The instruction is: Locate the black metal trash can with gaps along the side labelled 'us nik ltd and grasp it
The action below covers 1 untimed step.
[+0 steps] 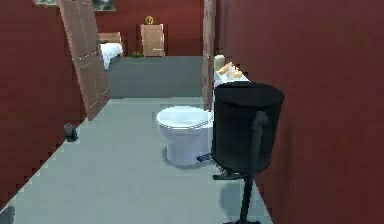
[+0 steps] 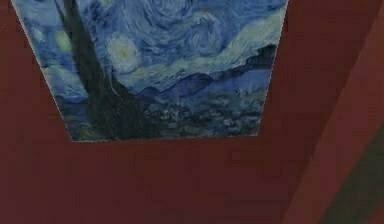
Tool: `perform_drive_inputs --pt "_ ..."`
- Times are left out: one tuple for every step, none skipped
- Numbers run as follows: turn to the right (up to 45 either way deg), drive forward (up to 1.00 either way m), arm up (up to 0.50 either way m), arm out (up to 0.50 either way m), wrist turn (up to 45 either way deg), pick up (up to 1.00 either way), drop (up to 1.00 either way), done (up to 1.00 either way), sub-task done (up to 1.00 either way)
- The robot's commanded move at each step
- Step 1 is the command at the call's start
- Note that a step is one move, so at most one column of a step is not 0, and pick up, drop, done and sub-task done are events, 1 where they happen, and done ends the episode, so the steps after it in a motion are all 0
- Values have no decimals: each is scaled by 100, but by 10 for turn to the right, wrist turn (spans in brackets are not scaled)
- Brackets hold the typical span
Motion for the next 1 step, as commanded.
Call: perform_drive_inputs --pt "0 30 0 0 0 0 0 0 0"
